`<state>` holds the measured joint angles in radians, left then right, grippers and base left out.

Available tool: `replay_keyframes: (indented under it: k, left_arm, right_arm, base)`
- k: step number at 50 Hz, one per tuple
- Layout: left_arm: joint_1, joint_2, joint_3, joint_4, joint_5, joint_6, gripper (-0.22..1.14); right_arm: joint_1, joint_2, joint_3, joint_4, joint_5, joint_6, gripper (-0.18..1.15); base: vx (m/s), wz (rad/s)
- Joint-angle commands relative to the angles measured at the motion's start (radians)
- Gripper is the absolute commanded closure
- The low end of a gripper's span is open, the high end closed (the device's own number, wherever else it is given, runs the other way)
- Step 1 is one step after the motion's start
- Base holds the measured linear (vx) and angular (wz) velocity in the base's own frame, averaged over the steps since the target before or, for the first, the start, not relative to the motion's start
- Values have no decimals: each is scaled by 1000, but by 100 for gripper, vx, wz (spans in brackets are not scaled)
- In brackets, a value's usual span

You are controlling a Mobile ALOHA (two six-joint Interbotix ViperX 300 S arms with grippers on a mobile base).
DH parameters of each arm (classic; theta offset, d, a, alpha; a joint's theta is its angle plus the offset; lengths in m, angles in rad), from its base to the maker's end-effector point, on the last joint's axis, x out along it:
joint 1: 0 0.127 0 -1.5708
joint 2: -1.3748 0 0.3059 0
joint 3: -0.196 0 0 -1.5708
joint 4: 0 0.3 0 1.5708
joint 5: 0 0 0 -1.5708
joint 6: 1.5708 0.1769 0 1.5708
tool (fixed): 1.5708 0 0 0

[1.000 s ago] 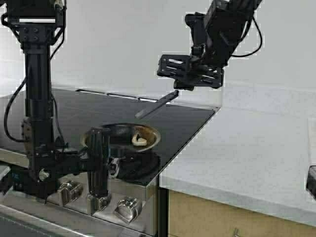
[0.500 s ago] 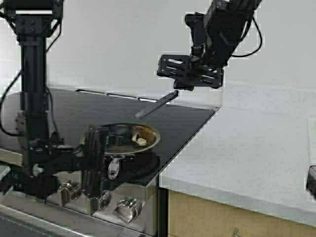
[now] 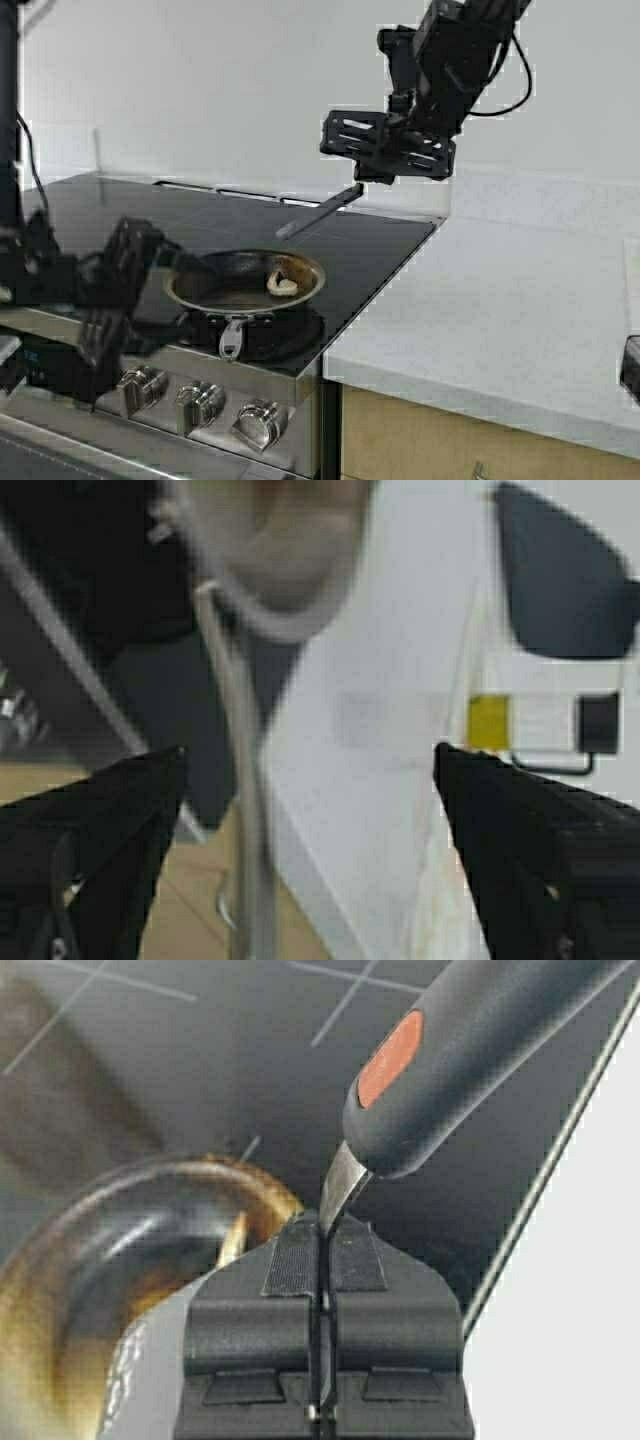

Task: Add oil to the pan and cook the shrimp and serve it

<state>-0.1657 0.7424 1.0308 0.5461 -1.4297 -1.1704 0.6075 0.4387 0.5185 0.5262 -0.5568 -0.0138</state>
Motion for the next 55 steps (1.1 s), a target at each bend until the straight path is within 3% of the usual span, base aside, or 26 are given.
replay_keyframes:
  k: [1, 11, 21, 31, 39, 46, 49, 55]
  left_arm:
    - [21, -164, 40, 3, 81, 86, -11]
    - [21, -407, 20, 141, 400, 130, -10]
    - [20, -673, -3, 290, 703, 74, -7]
    - [21, -868, -18, 318, 905, -25, 4]
    - [20, -953, -29, 380, 1062, -25, 33]
    - [20, -966, -28, 463, 1111, -26, 83]
    - [15, -973, -28, 465, 1111, -26, 97]
    - [14, -992, -34, 471, 1112, -25, 91]
  right_arm:
    - [-25, -71, 0, 5, 17, 11, 87]
    - [-46, -118, 29, 5, 34, 9, 87]
    - [-80, -163, 69, 5, 57, 8, 87]
    - [-115, -213, 104, 2, 92, 8, 87]
    - [-146, -253, 112, 2, 137, 6, 87]
    - [-187, -296, 112, 0, 202, 5, 87]
    - [-215, -319, 114, -3, 255, -2, 87]
    - [-293, -368, 118, -20, 373, -15, 87]
  base:
    - [0, 0]
    - [0, 0]
    - [0, 0]
    - [0, 0]
    - [0, 0]
    - [0, 0]
    - [0, 0]
    - [0, 0]
